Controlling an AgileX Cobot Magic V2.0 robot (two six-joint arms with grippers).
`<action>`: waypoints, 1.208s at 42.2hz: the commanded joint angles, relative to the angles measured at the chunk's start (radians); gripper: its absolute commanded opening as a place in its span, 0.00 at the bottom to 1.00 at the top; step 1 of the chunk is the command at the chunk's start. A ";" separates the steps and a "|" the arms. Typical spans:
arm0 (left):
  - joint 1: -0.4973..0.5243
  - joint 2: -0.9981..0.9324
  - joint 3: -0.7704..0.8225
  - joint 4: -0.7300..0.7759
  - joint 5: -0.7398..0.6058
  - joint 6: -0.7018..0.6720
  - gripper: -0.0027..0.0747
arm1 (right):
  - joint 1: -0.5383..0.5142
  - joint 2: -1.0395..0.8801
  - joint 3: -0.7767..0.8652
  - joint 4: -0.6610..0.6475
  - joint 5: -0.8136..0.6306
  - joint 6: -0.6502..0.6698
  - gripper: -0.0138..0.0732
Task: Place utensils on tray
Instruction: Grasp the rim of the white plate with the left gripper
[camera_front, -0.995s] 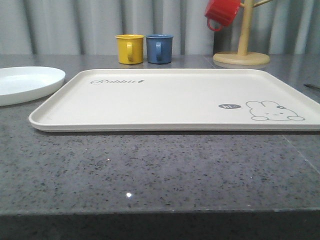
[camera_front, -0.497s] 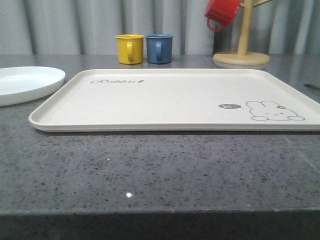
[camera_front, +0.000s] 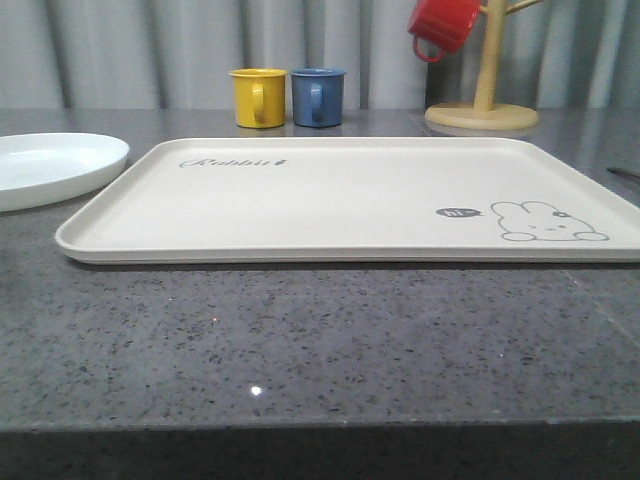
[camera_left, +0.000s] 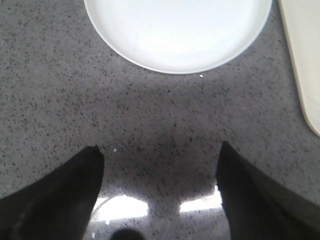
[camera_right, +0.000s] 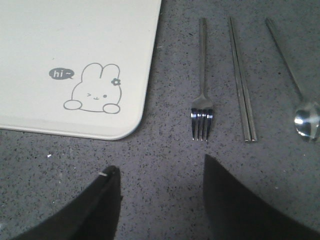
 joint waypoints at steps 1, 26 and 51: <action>0.045 0.063 -0.071 -0.017 -0.073 0.016 0.65 | -0.005 0.008 -0.024 -0.006 -0.055 -0.010 0.63; 0.246 0.478 -0.235 -0.414 -0.239 0.220 0.65 | -0.005 0.008 -0.024 -0.006 -0.055 -0.010 0.63; 0.246 0.573 -0.236 -0.482 -0.290 0.285 0.34 | -0.005 0.008 -0.024 -0.006 -0.055 -0.010 0.63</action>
